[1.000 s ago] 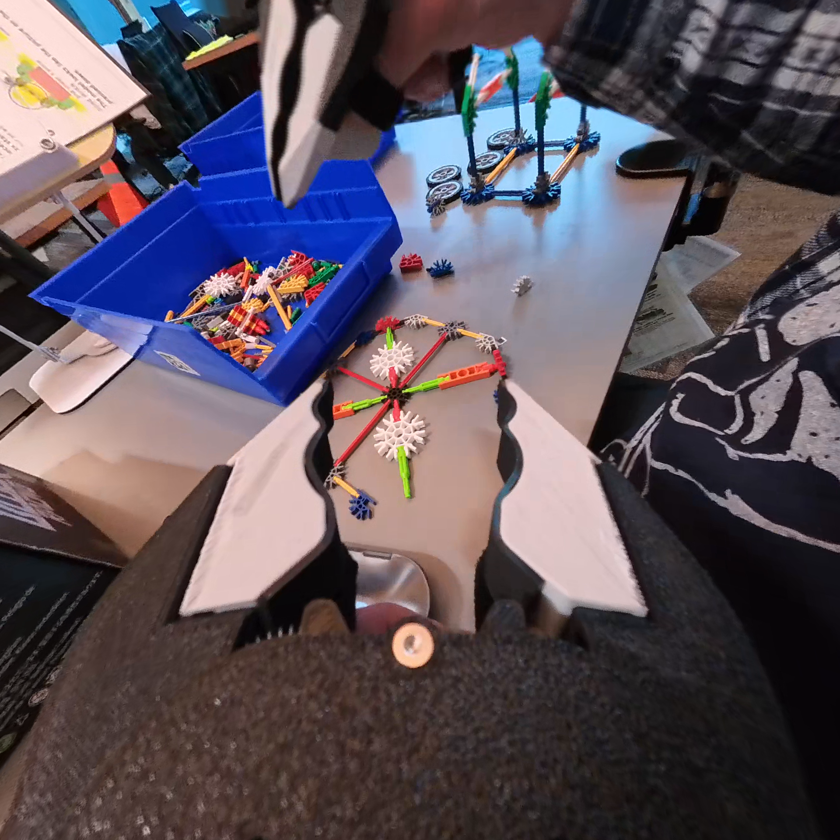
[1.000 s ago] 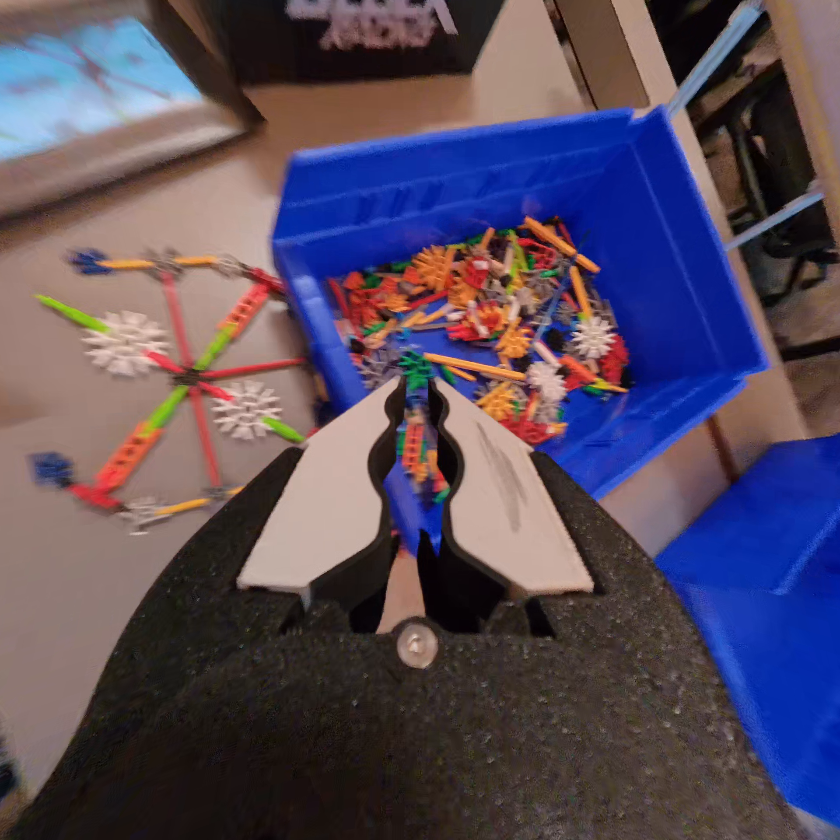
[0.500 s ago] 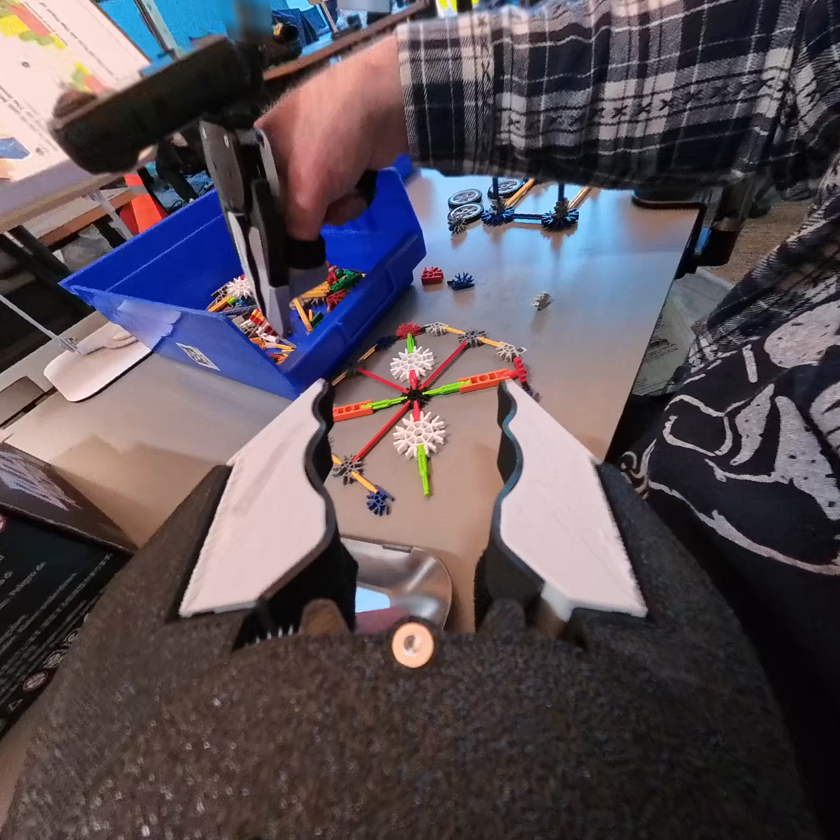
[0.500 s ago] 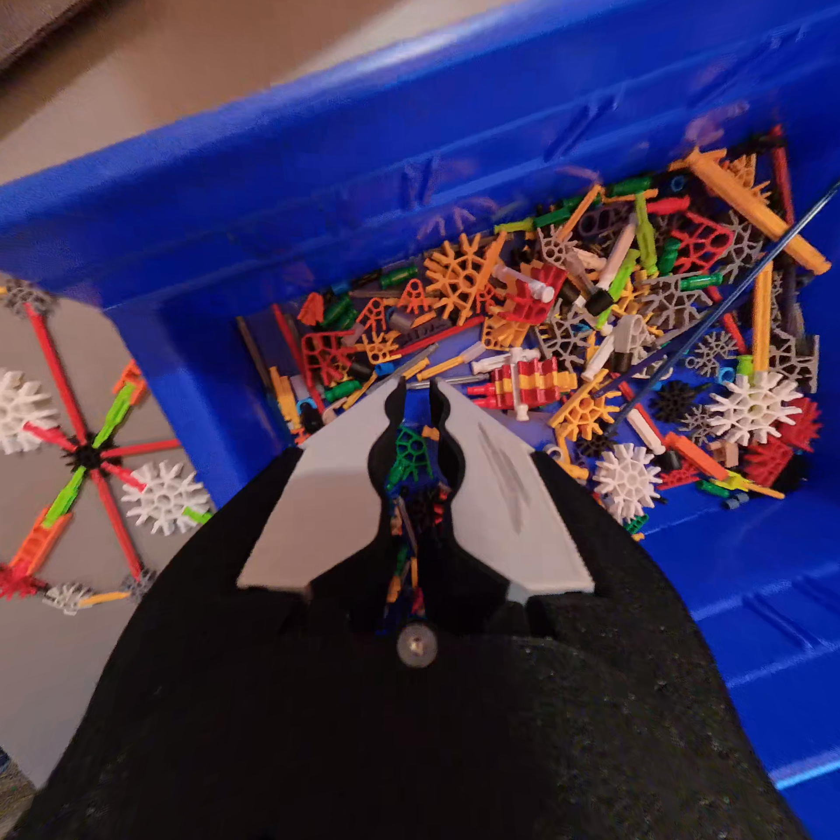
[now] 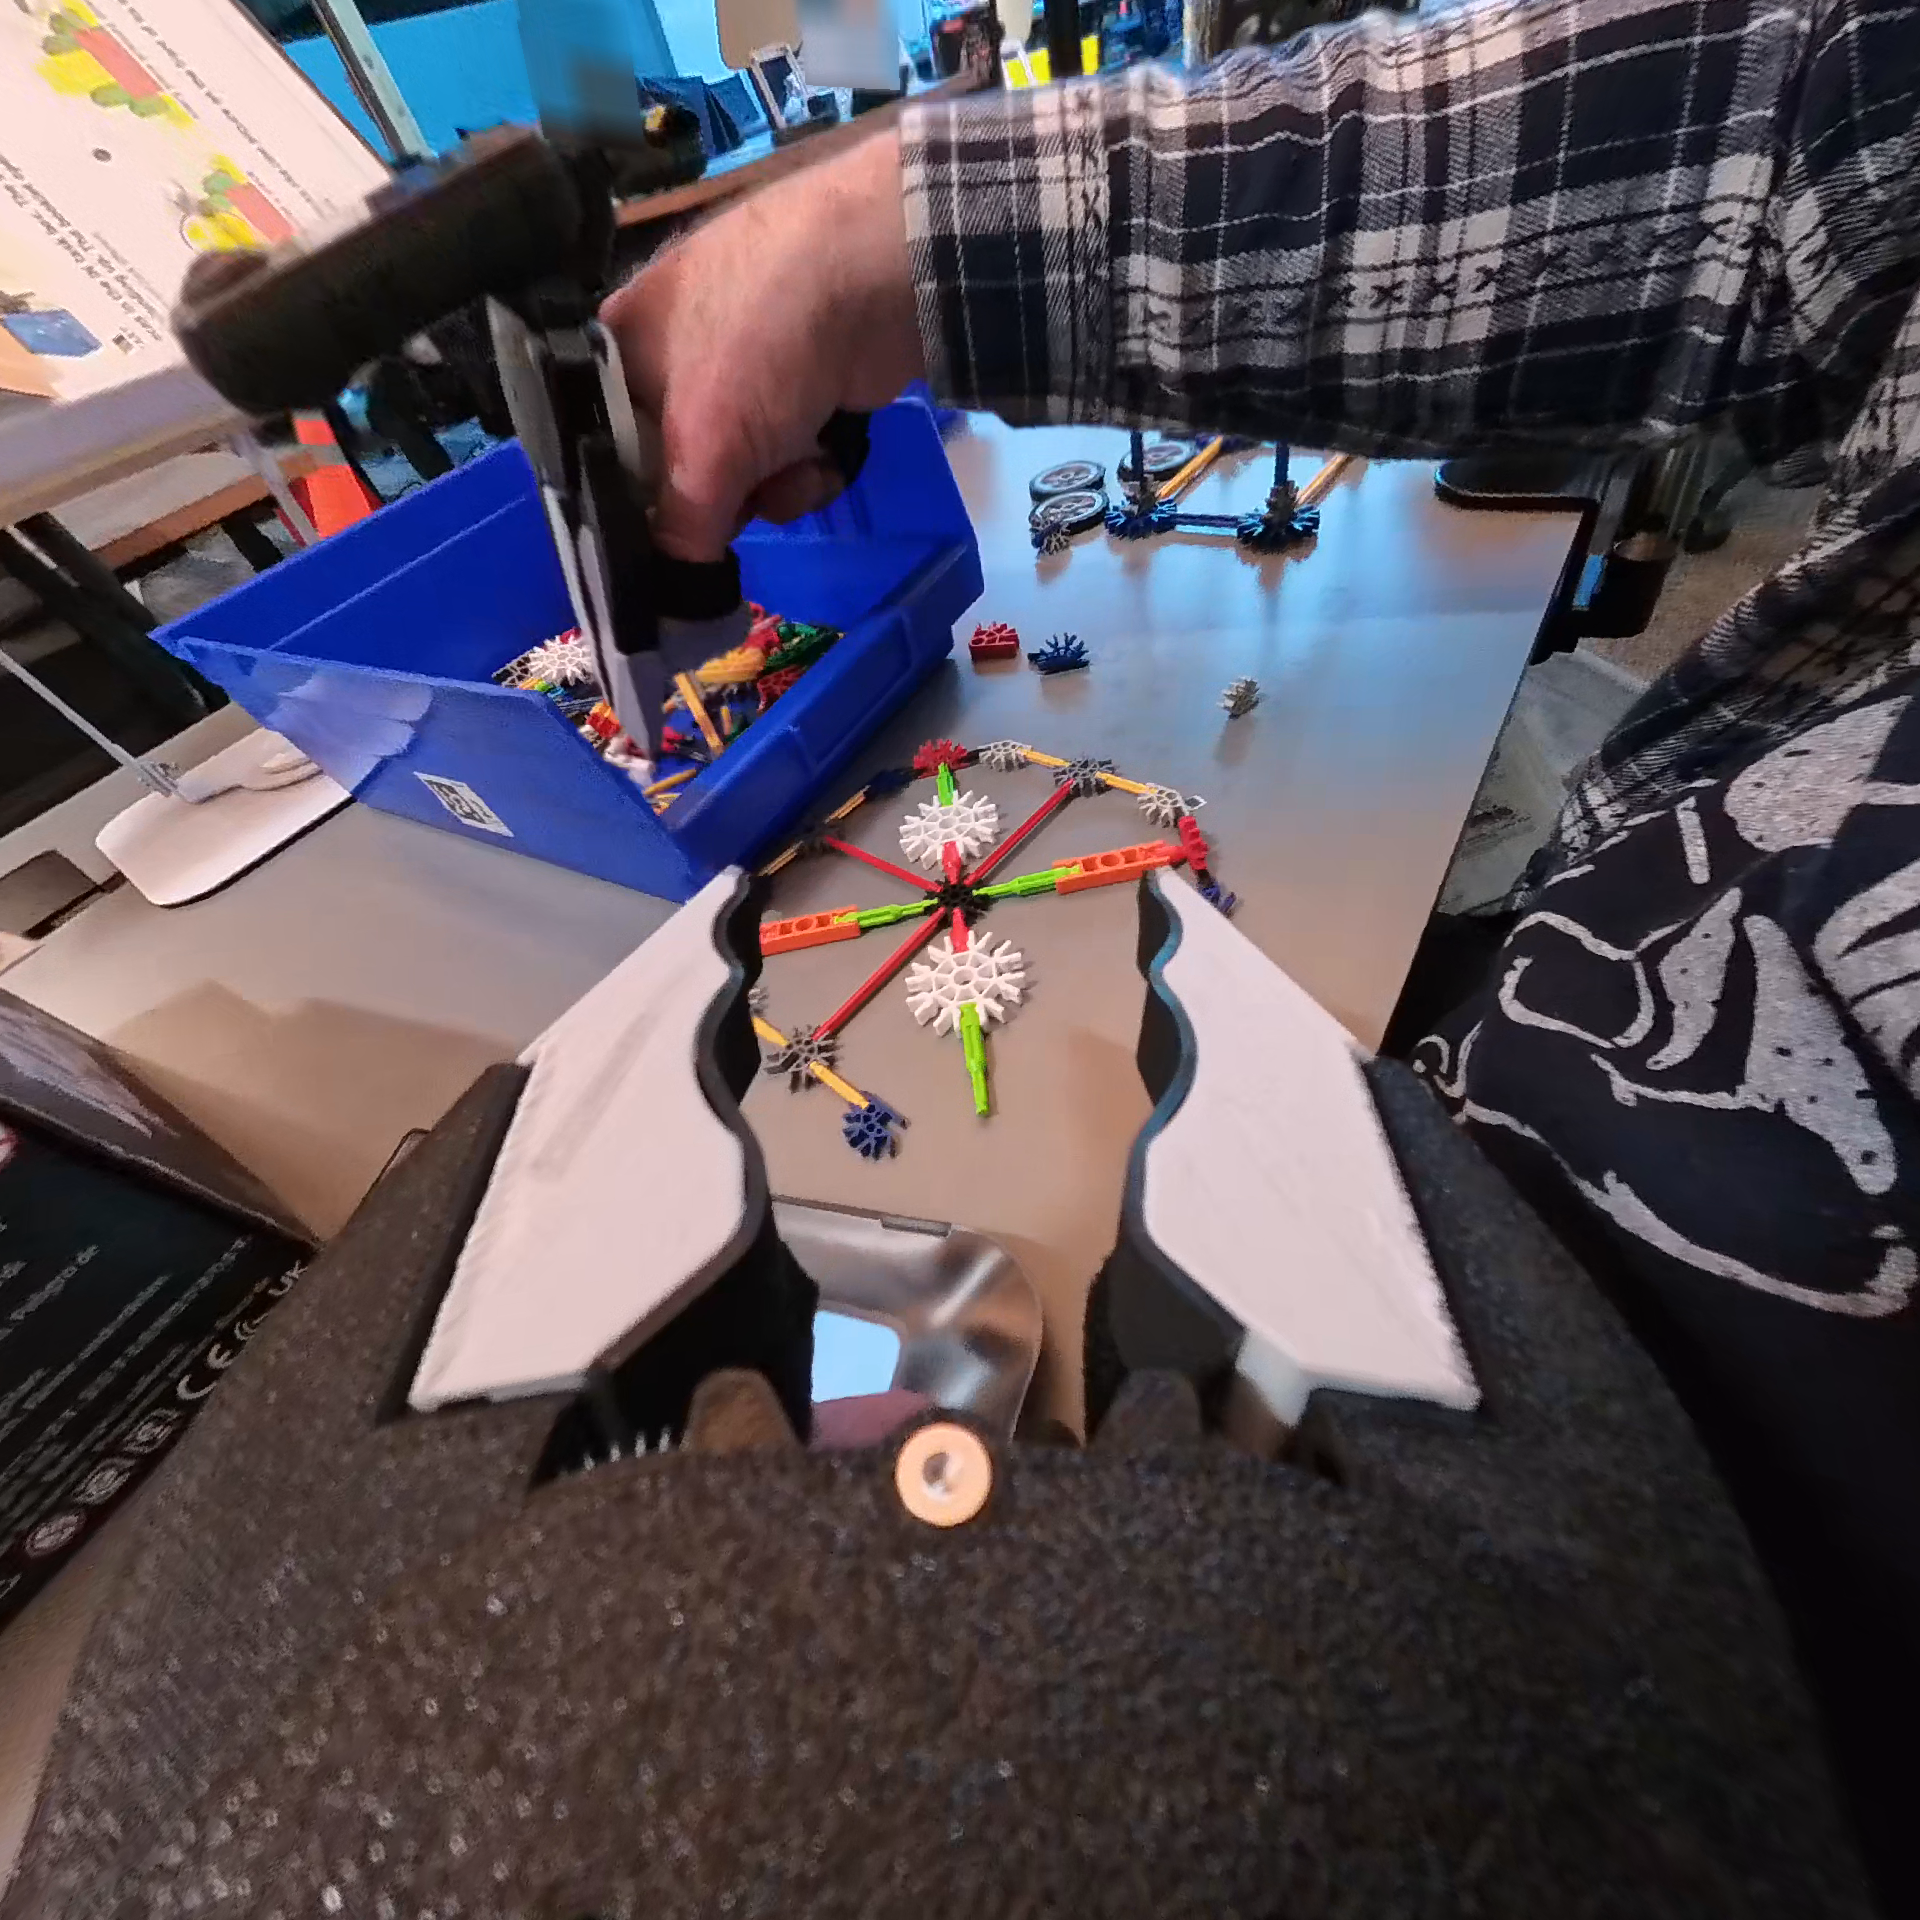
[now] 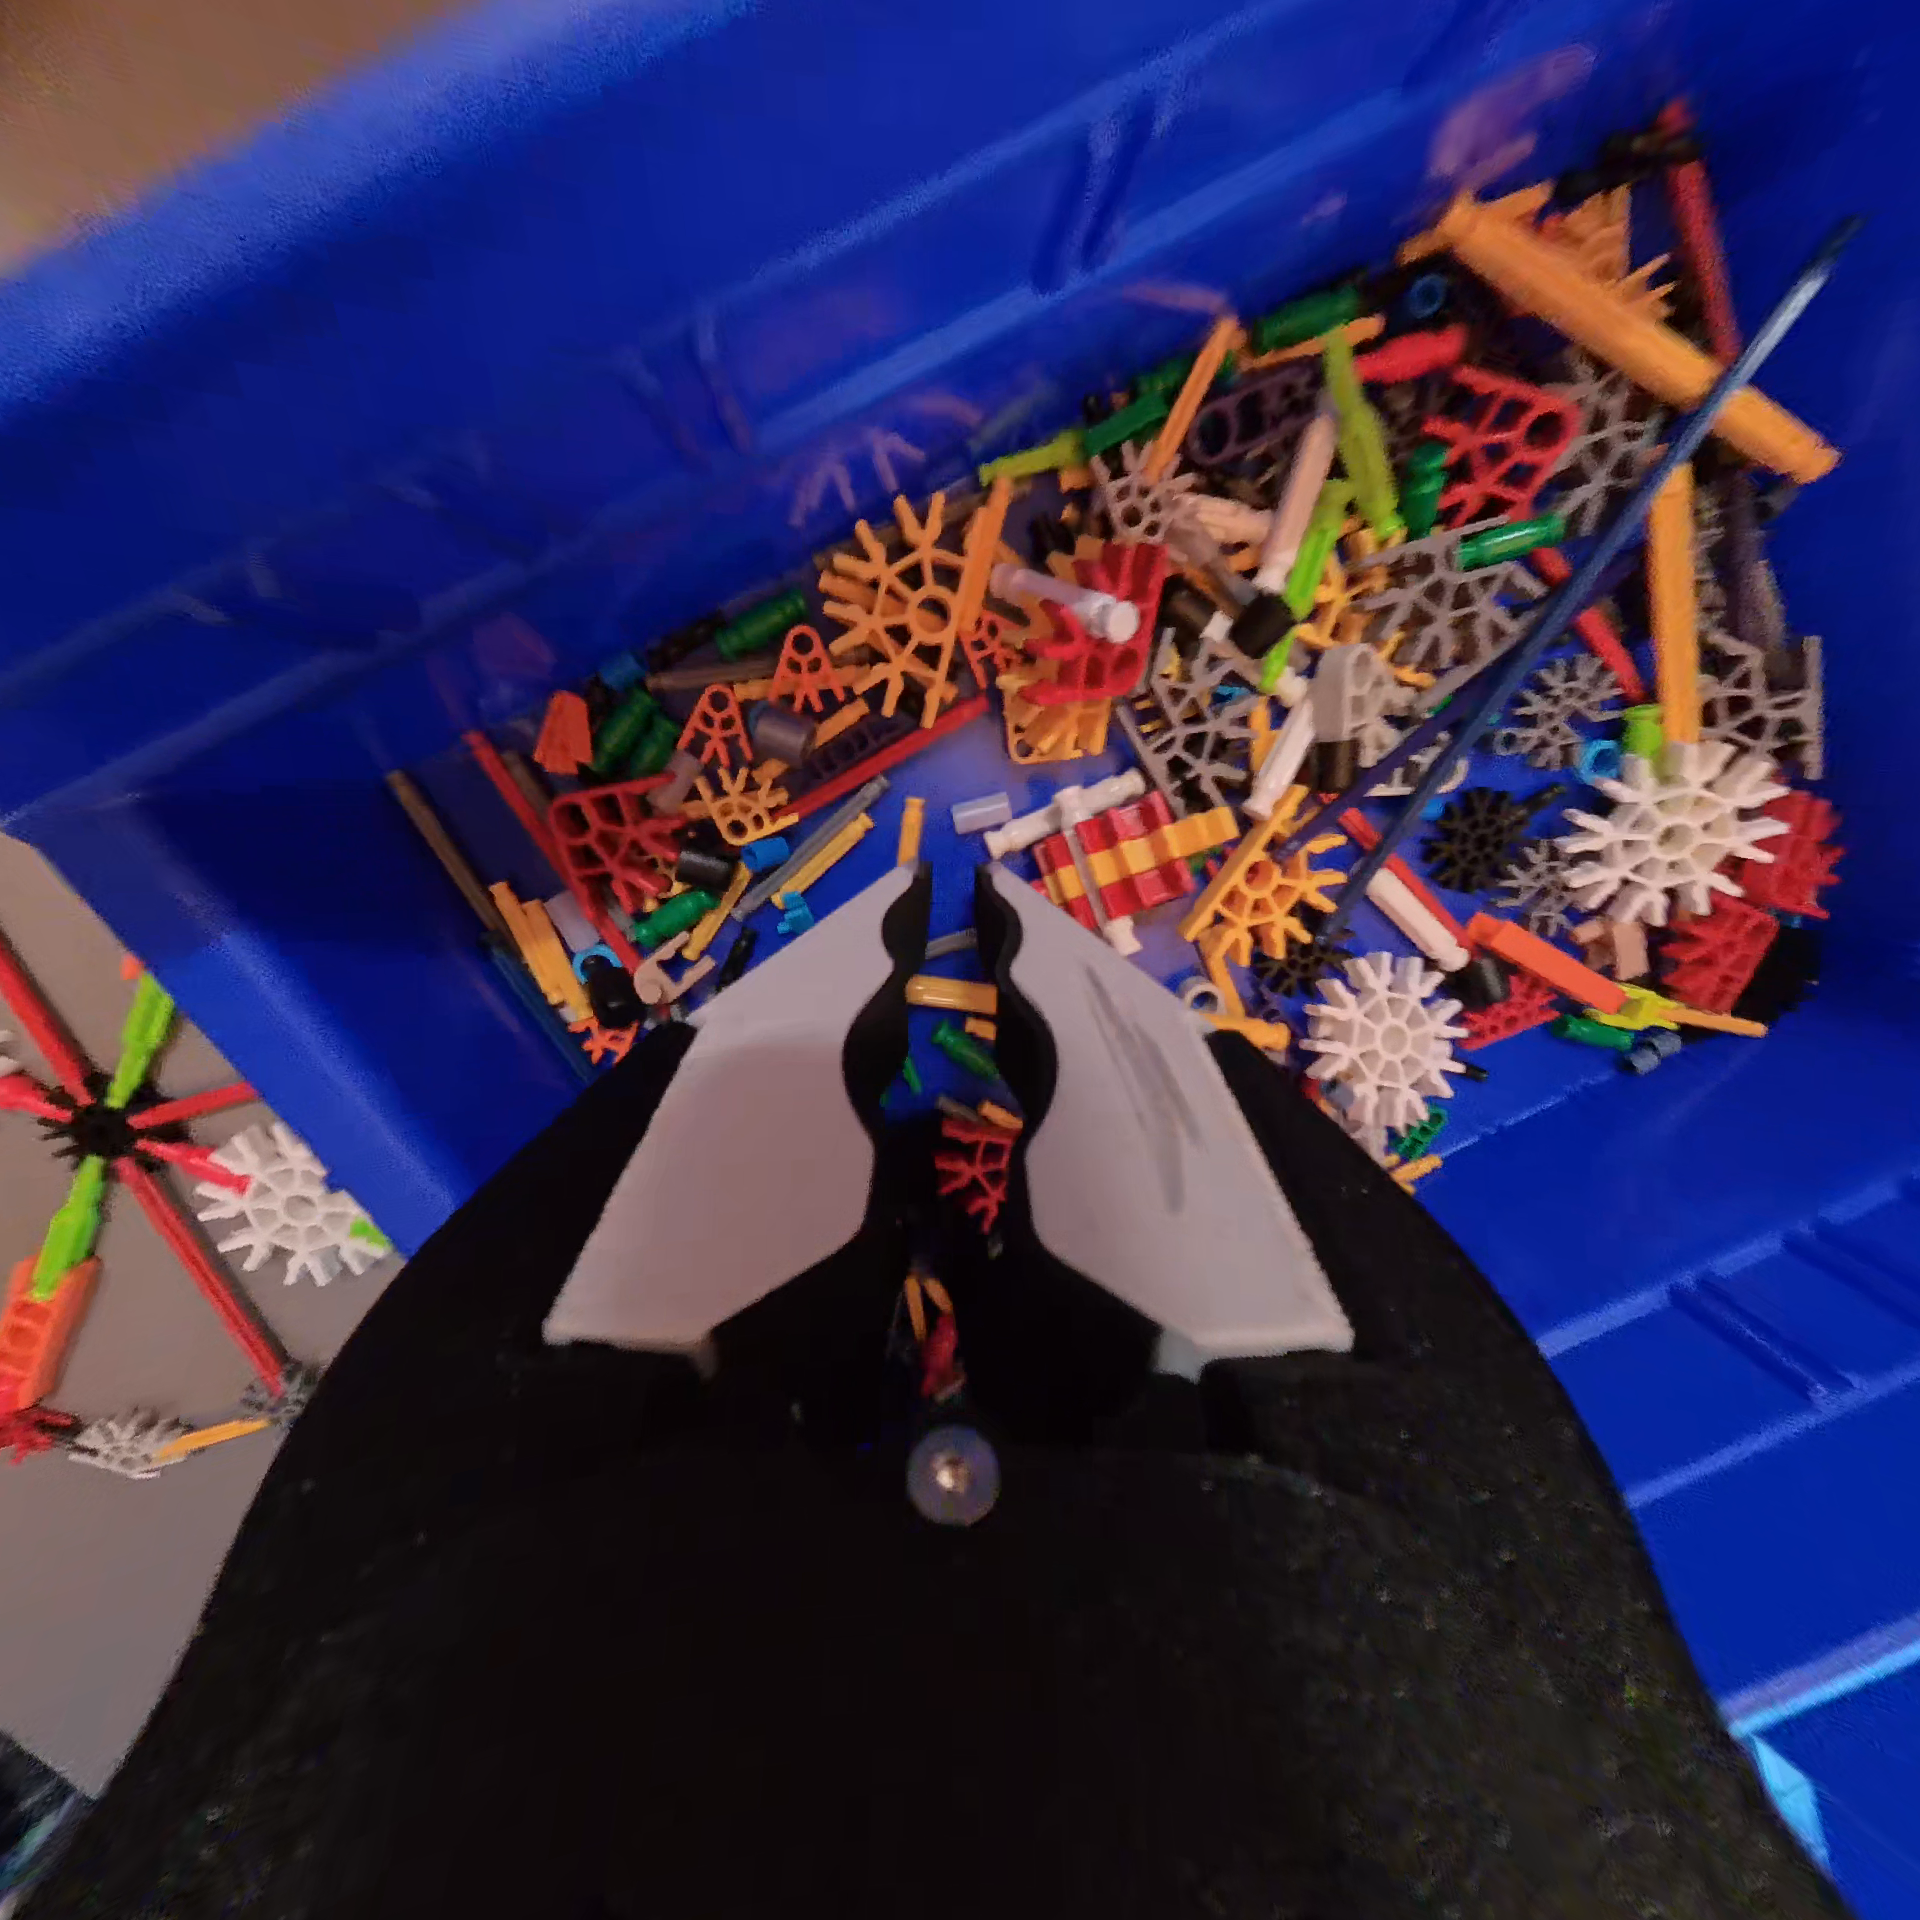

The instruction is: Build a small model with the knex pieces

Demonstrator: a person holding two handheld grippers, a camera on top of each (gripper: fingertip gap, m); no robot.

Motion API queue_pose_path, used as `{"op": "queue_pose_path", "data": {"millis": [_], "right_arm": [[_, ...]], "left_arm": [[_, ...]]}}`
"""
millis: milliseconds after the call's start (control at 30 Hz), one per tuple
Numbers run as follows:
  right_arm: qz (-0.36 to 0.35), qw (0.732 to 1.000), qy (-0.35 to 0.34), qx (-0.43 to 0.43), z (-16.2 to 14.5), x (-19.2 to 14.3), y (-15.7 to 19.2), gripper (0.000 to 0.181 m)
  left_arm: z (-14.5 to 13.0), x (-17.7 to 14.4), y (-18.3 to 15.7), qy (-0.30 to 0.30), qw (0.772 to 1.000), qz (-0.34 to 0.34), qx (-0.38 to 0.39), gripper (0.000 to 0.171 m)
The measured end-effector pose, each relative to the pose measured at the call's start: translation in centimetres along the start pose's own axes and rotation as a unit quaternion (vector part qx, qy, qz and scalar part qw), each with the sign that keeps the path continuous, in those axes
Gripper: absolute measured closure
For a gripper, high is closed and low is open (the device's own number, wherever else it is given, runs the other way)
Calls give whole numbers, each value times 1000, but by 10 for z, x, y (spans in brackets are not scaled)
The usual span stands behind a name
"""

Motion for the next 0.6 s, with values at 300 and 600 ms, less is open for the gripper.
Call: {"op": "queue_pose_path", "data": {"millis": [300, 600], "right_arm": [[50, 999, 1, 1, 1, -4, 9, 174], [42, 999, 22, -7, -4, 9, 11, 179]], "left_arm": [[1, -3, 3, -9, 1000, 0, -2, 100], [-2, -7, 4, -6, 1000, 1, -3, 100]]}}
Point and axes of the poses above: each gripper's, where its closed fingertips meet, x out along the fingers, z out of its top, y = z × x across the jaws, the point moved 4 cm from there along -x, back along the fingers, and after that the axes turned 7 degrees about -z, right-handed, at the moved point
